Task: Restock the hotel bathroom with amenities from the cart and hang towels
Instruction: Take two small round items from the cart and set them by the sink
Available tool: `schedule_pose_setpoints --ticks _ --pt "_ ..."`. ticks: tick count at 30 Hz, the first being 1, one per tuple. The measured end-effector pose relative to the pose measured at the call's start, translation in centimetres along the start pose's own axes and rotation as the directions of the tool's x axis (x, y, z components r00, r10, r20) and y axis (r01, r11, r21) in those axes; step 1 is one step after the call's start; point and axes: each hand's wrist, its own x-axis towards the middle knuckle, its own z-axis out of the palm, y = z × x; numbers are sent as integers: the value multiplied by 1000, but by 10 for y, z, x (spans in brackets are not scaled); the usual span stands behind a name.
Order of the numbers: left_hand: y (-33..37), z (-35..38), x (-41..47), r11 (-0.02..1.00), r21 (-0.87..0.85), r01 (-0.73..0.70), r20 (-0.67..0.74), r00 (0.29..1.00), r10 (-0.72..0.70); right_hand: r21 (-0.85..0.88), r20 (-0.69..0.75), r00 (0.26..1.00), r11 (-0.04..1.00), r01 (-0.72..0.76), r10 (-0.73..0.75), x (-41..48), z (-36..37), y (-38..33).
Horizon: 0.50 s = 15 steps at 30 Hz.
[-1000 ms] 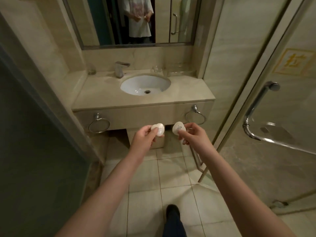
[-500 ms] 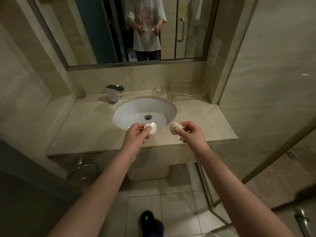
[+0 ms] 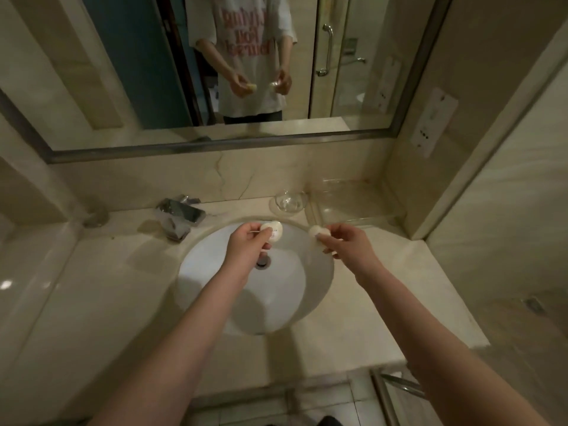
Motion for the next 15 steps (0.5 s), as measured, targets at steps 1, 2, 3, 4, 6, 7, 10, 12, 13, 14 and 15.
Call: schedule_pose_setpoints --ticks 1,2,3,4,6,7,10,12,13,14,15 --pt "0 5 17 1000 3 19 -2 1000 -19 0 0 1000 1000 -13 13 18 1 0" --pt "0 10 36 999 3 37 -3 999 -37 1 5 1000 1000 -22 22 38 1 1" --pt "-2 16 54 998 3 56 -5 998 -56 0 15 999 999 -33 33 57 1 2" --pt "-3 22 71 997 7 78 -13 997 -78 -7 26 999 999 -47 47 77 2 3" --pt "-6 34 103 993 30 116 -41 993 -115 -29 46 995 996 -82 83 115 1 7" --pt "-7 41 119 990 51 128 -59 990 -125 -28 60 994 995 -93 94 134 0 9" --pt "-12 56 164 973 142 185 -98 980 -172 -43 78 989 992 -122 125 189 1 16" --pt "-16 64 192 957 196 215 -106 975 -198 -57 74 986 988 -143 148 217 2 19" --pt "-20 69 205 949 228 220 -114 974 -198 -67 74 984 986 -155 160 229 3 21" --pt "-22 73 218 939 263 220 -128 973 -192 -79 76 982 983 -166 172 241 5 24" --pt "-26 78 232 929 297 222 -142 972 -187 -92 78 980 981 -173 181 251 6 27"
